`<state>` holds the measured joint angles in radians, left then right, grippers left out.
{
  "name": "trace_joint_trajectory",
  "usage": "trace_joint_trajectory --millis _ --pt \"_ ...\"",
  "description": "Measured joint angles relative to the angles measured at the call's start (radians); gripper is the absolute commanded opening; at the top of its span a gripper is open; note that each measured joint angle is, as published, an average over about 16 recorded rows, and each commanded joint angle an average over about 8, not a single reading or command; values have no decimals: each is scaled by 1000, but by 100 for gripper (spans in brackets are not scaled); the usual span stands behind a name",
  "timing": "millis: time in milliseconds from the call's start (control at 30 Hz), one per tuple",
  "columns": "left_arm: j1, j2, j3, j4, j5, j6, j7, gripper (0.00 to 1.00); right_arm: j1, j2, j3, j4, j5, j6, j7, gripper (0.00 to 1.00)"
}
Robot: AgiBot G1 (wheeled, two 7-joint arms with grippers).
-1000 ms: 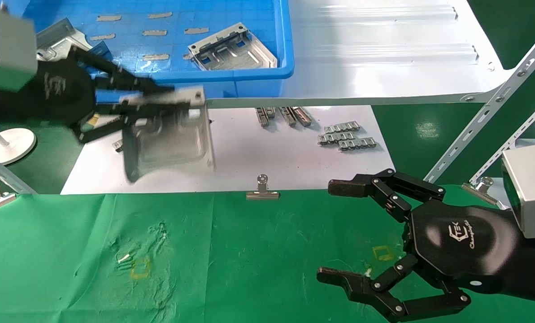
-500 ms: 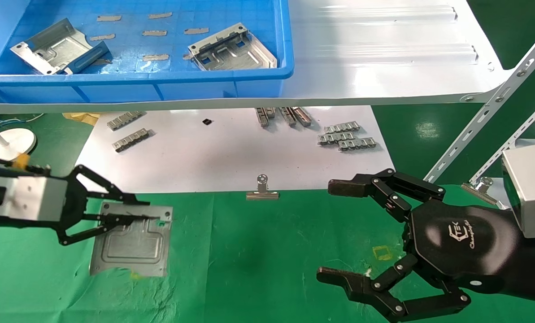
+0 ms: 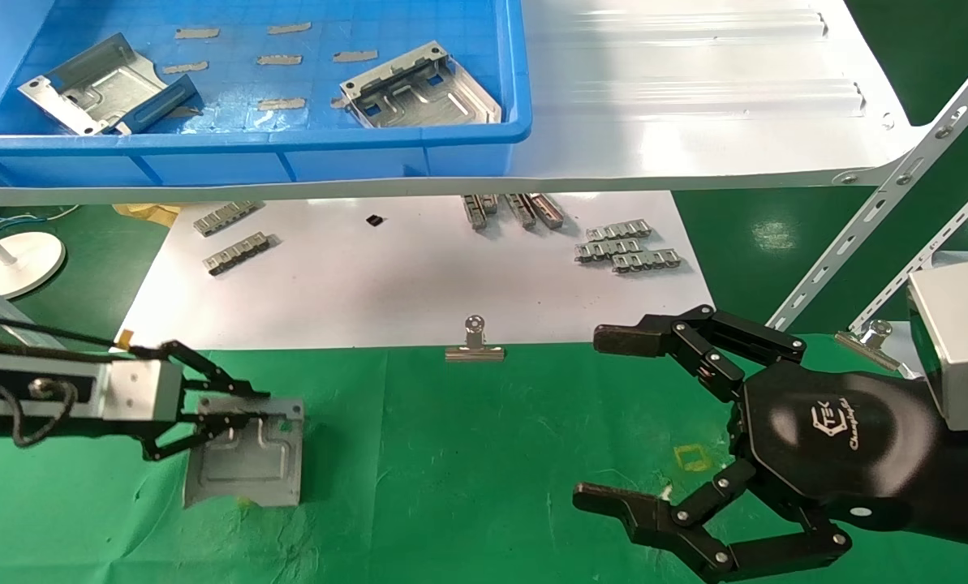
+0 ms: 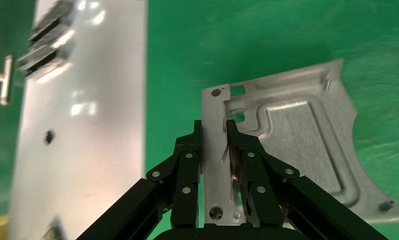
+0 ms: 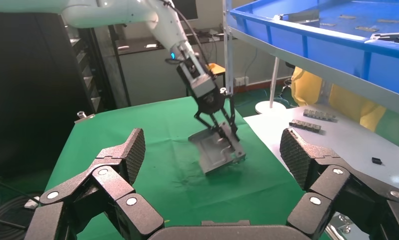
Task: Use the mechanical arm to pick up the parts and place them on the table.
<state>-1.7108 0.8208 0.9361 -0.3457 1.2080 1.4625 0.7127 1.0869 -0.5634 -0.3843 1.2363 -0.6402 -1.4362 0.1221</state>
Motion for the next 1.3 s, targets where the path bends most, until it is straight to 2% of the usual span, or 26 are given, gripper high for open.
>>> trace_joint_trajectory --millis 267,700,1000,1300 --pt "2 23 -15 77 -36 49 31 100 0 0 0 0 0 0 0 100" --pt "2 21 -37 127 -135 138 -64 100 0 0 0 0 0 0 0 100" --pt "16 14 -47 104 -152 138 -94 100 0 0 0 0 0 0 0 100" --pt "78 -8 -108 1 -182 127 -171 100 0 0 0 0 0 0 0 100"
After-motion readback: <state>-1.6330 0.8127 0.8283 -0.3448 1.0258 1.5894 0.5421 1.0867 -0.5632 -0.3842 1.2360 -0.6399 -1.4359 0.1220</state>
